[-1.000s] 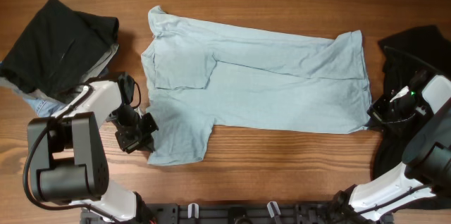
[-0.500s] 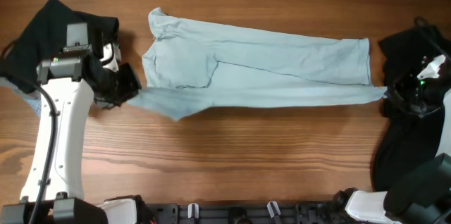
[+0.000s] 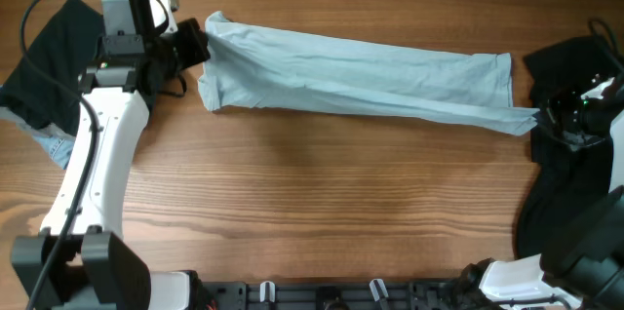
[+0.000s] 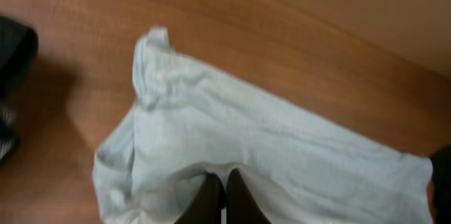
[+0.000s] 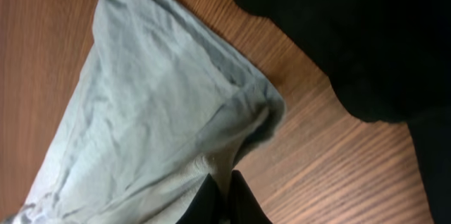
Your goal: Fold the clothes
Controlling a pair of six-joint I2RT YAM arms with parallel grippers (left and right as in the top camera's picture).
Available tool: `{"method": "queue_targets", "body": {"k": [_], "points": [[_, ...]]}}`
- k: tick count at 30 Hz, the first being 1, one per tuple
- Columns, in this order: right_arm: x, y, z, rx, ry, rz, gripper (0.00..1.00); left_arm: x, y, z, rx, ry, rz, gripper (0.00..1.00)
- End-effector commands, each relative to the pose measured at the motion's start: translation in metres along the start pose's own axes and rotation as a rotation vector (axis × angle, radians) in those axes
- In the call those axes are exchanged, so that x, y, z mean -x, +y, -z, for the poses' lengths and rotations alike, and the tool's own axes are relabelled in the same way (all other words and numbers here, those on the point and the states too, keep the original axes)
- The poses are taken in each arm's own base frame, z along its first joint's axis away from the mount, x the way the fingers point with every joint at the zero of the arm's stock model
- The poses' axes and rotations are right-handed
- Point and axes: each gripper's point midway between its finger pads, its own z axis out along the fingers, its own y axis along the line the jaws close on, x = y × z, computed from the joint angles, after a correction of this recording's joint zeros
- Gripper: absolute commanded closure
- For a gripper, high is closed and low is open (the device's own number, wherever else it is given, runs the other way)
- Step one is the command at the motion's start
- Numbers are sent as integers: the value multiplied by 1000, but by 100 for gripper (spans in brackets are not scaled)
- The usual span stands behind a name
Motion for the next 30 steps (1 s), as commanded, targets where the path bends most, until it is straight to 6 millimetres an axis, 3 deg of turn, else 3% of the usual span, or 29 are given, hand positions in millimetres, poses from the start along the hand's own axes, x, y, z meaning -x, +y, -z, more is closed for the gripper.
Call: {"method": "queue_targets", "body": {"k": [1, 8, 9, 10, 11, 12, 13, 15, 18, 21, 24, 27, 28, 30], "points": [[11, 5, -10, 16, -9, -29, 96, 13, -1, -15, -10, -39, -31, 96], [24, 30, -42, 70, -34, 18, 95, 12, 13, -62, -5, -39, 2, 96], [23, 34, -49, 73, -30, 22, 89, 11, 16, -67, 4, -36, 2, 94], [25, 41, -57, 84, -38, 39, 63, 9, 19, -71, 14, -31, 4, 80], [27, 46, -63, 94, -47, 62, 39, 9, 20, -75, 13, -31, 4, 48], [30, 55, -69, 110, -65, 104, 28, 9, 21, -79, 11, -34, 3, 9], [31, 57, -70, 115, -72, 121, 24, 6, 23, -80, 15, -23, 5, 0], [30, 56, -70, 110, -70, 162, 23, -10, 30, -80, 41, 43, 4, 0], [14, 42, -71, 57, -3, 200, 23, -63, 54, -69, 137, 262, 1, 0], [-10, 27, -71, 11, 99, 258, 24, -106, 79, -54, 264, 424, 17, 11], [-25, 18, -69, -17, 163, 271, 24, -121, 88, -63, 264, 455, -7, 43], [-30, 15, -68, -26, 186, 262, 25, -123, 95, -84, 253, 441, -39, 65], [-31, 14, -67, -28, 190, 260, 25, -123, 97, -91, 248, 437, -54, 68], [-33, 13, -67, -31, 197, 258, 25, -124, 101, -101, 245, 429, -60, 60]]}}
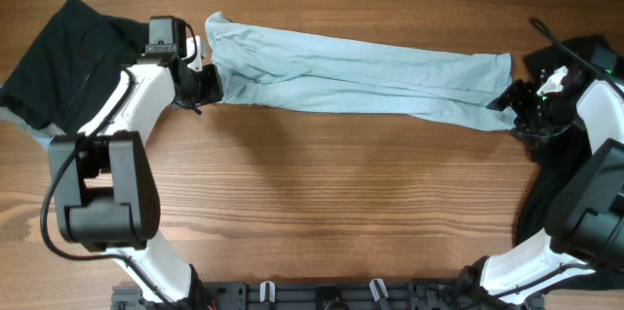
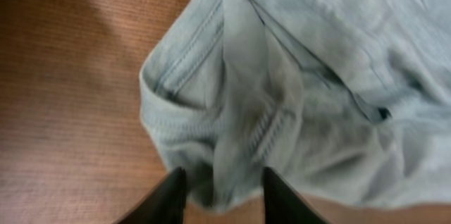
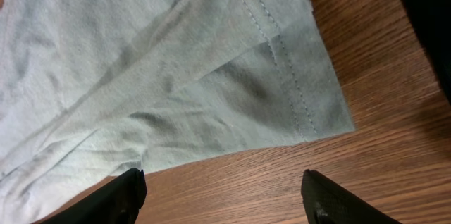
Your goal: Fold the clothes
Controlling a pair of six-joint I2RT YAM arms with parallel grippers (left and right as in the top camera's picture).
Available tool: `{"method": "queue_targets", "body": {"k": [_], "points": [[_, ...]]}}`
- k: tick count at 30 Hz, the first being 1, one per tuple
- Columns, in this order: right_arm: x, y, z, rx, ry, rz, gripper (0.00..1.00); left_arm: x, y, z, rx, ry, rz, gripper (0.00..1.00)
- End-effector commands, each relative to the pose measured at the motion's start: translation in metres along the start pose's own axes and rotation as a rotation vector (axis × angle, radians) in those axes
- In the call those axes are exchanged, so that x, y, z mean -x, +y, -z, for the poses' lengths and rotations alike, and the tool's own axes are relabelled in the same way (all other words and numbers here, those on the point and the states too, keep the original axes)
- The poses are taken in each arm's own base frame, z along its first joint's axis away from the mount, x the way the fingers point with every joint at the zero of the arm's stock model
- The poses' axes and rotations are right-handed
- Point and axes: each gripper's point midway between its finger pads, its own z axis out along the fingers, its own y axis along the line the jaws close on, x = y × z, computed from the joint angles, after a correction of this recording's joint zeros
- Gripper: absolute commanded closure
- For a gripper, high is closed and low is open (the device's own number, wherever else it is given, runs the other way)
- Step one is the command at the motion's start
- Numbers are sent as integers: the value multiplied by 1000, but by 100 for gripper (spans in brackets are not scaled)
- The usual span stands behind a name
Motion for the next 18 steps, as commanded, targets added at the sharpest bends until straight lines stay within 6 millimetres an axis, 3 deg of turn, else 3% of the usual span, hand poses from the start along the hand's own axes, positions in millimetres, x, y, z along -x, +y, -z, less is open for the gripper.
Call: {"method": "queue_targets", "body": {"k": [1, 3, 4, 6, 8, 11, 12, 13, 14, 16, 18], "points": [[1, 1, -3, 2, 10, 18, 25, 0, 5, -15, 11, 6, -35, 61], [2, 1, -3, 2, 9, 19, 25, 4, 12, -15, 49, -14, -57, 88], [2, 1, -3, 2, 7, 20, 25, 7, 17, -15, 71, -25, -55, 96], [1, -1, -4, -2, 10, 18, 25, 9, 21, -14, 77, -32, -45, 96], [2, -19, -12, -83, -16, 18, 34, 11, 31, -12, 77, -36, -11, 96], [8, -37, -20, -160, -64, 22, 35, 10, 29, -11, 15, -25, 13, 96], [8, -37, -22, -157, -70, 26, 29, 9, 23, -11, -21, -16, 15, 88], [10, -37, -22, -159, -75, 26, 29, 8, 19, -11, -44, -13, 14, 62], [11, -37, -23, -157, -80, 27, 31, 7, 15, -11, -68, -8, 14, 48], [13, -41, -26, -175, -84, 20, 34, 2, 5, -9, -128, 15, 14, 39], [17, -44, -36, -174, -83, -7, 49, -7, 4, -9, -133, 51, -7, 38]]}}
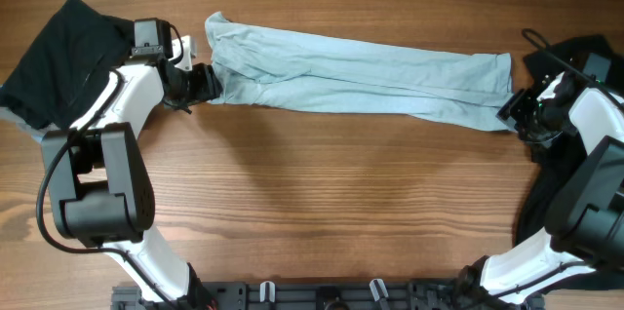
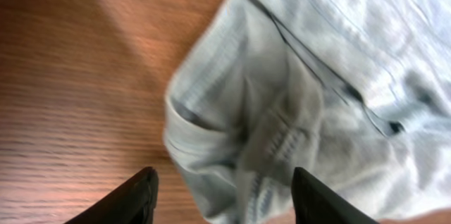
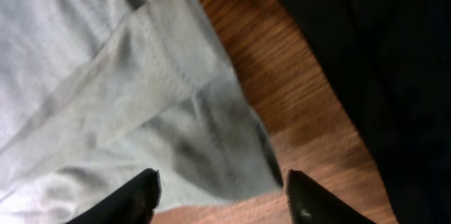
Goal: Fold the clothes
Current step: 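Lower the strip onto the table and release both grippers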
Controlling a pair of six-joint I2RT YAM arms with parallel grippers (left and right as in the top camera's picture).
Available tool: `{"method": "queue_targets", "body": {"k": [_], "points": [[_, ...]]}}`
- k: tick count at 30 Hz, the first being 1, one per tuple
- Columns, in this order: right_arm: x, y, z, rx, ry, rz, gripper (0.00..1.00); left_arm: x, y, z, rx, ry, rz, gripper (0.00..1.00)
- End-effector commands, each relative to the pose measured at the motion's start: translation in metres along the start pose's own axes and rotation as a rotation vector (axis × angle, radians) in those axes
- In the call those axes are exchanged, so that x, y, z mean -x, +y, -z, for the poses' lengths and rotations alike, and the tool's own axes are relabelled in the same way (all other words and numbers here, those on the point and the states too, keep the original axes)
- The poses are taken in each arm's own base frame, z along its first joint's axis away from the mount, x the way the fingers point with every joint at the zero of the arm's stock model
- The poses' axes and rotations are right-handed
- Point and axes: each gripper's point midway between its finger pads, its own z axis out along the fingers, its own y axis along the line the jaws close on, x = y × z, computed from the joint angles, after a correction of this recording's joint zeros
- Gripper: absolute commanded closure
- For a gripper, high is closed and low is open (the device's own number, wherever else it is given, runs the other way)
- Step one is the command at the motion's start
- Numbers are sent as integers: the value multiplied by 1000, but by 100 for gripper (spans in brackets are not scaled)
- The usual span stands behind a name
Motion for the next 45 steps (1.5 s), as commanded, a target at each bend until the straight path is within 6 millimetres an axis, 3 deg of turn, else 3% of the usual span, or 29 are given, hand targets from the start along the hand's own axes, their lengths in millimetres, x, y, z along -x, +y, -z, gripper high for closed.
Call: {"method": "queue_targets", "body": {"k": [1, 4, 5, 7, 9, 11, 12, 14, 16, 18, 22, 23, 24, 25, 26, 27, 28, 31, 36, 38, 41, 43, 45], "points": [[-5, -11, -25, -42, 40, -49, 59, -17, -8, -3, -59, 67, -21, 36], [-5, -12, -31, -43, 44, -54, 91, -28, -6, -5, -51, 107, -39, 37], [-5, -12, -31, -43, 44, -50, 95, -31, -6, -7, -52, 113, -57, 39], [-5, -12, -31, -43, 45, -44, 96, -32, -6, -11, -44, 100, -71, 39], [-5, -12, -31, -43, 46, -44, 96, -21, -4, -14, -30, 54, -84, 42], [-6, -12, -31, -45, 51, -44, 96, -11, -4, -15, -29, 16, -93, 91], [-8, -13, -30, -47, 55, -30, 96, -11, 0, -15, -3, 16, -90, 96], [-8, -21, -23, -89, 65, -33, 96, -14, 6, -11, 15, 29, -78, 96], [-11, -48, -3, -233, 89, -107, 96, -14, 19, 7, 59, 51, -41, 96], [-14, -51, 8, -247, 106, -111, 96, -10, 35, 26, 117, 48, -8, 96], [-25, -70, 29, -362, 123, -87, 96, -12, 45, 55, 134, 39, 33, 96], [-25, -69, 30, -354, 125, -75, 85, -14, 45, 58, 136, 42, 35, 96], [-25, -66, 29, -338, 127, -74, 72, -15, 44, 59, 136, 45, 35, 94], [-25, -61, 28, -307, 132, -73, 58, -18, 44, 60, 136, 55, 37, 57], [-25, -58, 28, -289, 136, -73, 51, -21, 44, 61, 137, 69, 41, 42], [-25, -55, 28, -278, 137, -63, 47, -24, 44, 61, 138, 81, 43, 33], [-24, -50, 29, -248, 140, -61, 37, -26, 43, 64, 139, 97, 47, 27], [-16, -21, 27, -56, 137, 34, 28, -20, 39, 76, 139, 97, 43, 19], [-1, -21, 18, -9, 73, 78, 24, -7, 9, 97, 10, 94, 43, 18], [-5, -5, 11, 97, 91, 156, 28, -4, 3, 99, -22, 86, 41, 19], [-17, -8, 3, 96, 154, 158, 39, -3, 3, 99, -22, 83, 40, 20], [-25, -1, 9, 148, 179, 232, 39, -3, 3, 99, -22, 83, 40, 20], [-19, 7, 28, 181, 147, 285, 28, -3, 3, 99, -22, 83, 40, 20]]}}
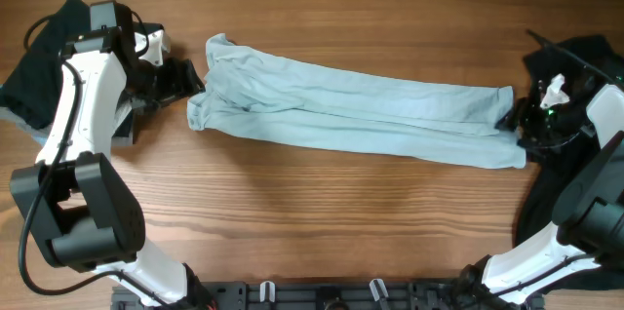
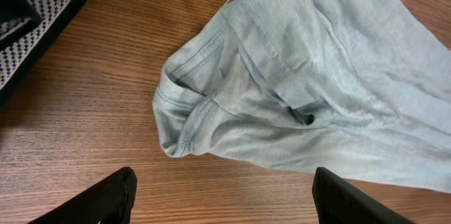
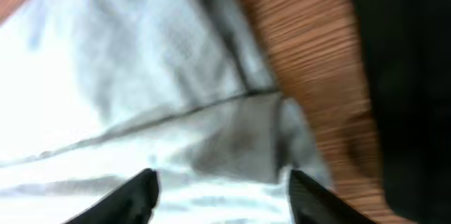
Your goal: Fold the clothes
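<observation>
A pale blue garment (image 1: 356,115), folded into a long strip, lies flat across the middle of the table. Its left end (image 2: 282,76), with stitched hems and a rumpled corner, shows in the left wrist view. My left gripper (image 1: 183,80) hovers just left of that end, its jaws wide open (image 2: 222,203) over bare wood. My right gripper (image 1: 517,120) is at the strip's right end, open (image 3: 222,199) above the cloth (image 3: 127,90); that view is blurred.
A black garment (image 1: 39,66) is heaped at the far left behind the left arm. More black cloth (image 1: 575,57) lies along the right edge, also seen in the right wrist view (image 3: 409,76). A carbon-weave part (image 2: 35,13) sits at the left wrist view's top left.
The strip now lies lower and wider, its left corner nearer the front and its right end spread toward the front. The left gripper has backed off to the left. Both grippers remain open.
First both grippers were shut on the strip's two ends, holding it stretched across the table. A second later both were open with the ends resting on the wood. They stayed open beside the ends, and now the strip lies flat, slightly shifted.
</observation>
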Controlling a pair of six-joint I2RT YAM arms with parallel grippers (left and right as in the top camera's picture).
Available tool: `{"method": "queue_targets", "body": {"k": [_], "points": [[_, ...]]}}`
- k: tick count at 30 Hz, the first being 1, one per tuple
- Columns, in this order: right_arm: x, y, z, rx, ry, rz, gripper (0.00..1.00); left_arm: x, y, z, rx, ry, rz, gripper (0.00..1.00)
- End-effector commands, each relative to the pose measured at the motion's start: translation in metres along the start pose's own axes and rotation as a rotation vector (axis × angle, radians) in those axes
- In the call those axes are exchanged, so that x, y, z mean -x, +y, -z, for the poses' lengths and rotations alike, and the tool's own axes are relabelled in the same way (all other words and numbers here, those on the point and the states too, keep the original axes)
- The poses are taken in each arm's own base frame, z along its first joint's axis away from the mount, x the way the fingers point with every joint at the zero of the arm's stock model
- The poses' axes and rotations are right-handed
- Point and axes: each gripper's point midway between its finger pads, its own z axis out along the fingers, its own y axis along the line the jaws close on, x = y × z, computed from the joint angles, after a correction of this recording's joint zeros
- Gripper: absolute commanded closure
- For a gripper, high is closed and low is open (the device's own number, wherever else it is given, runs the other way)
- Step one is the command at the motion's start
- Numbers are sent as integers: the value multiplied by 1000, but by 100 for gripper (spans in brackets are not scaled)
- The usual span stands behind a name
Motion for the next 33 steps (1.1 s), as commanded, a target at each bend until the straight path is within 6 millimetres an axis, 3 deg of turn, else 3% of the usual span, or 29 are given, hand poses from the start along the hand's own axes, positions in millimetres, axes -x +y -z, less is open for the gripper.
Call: {"method": "queue_targets", "body": {"k": [1, 3, 6, 8, 10, 14, 15, 16, 17, 19, 23, 24, 25, 27, 29, 31, 33], "points": [[10, 8, 23, 21, -56, 52, 24, 7, -5, 12, -24, -36, -13, 20], [13, -1, 23, -23, -68, 36, 20, 7, -5, 12, -25, -35, -13, 20], [13, -10, 4, -37, -60, 31, 21, 7, -5, 12, -24, -36, -13, 20], [17, -16, -15, -35, -51, 35, 27, 7, -5, 12, -25, -35, -13, 20], [23, -6, -23, 36, -65, 85, 40, 7, -5, 12, -25, -35, -13, 20], [13, -14, -48, 28, 1, 68, 41, 5, -7, 12, -39, -28, -11, 20], [8, -7, -53, 79, 16, 79, 42, 5, -7, 12, -39, -27, -11, 20], [5, 17, -51, 218, 10, 150, 54, 5, -7, 12, -39, -28, -11, 20], [5, 31, -47, 298, -1, 170, 62, 5, -7, 12, -39, -28, -11, 20], [7, 37, -39, 332, -7, 150, 93, 5, -7, 12, -39, -27, -11, 20], [31, 29, 2, 230, -39, 117, 96, 2, -7, 12, -38, -16, -7, 20], [44, 16, 26, 127, -71, 80, 96, -1, -7, 11, -37, -6, -3, 20], [48, 13, 37, 97, -86, 79, 96, -2, -7, 11, -37, -2, -2, 20], [60, 14, 79, 25, -144, 95, 95, -3, -7, 11, -36, 6, 0, 20], [63, 35, 116, 28, -192, 133, 96, -6, -7, 12, -36, 15, 3, 20], [53, 61, 124, 38, -191, 173, 96, -6, -7, 11, -35, 17, 4, 21], [38, 92, 117, 48, -141, 234, 96, -7, -7, 11, -35, 18, 5, 21]]}}
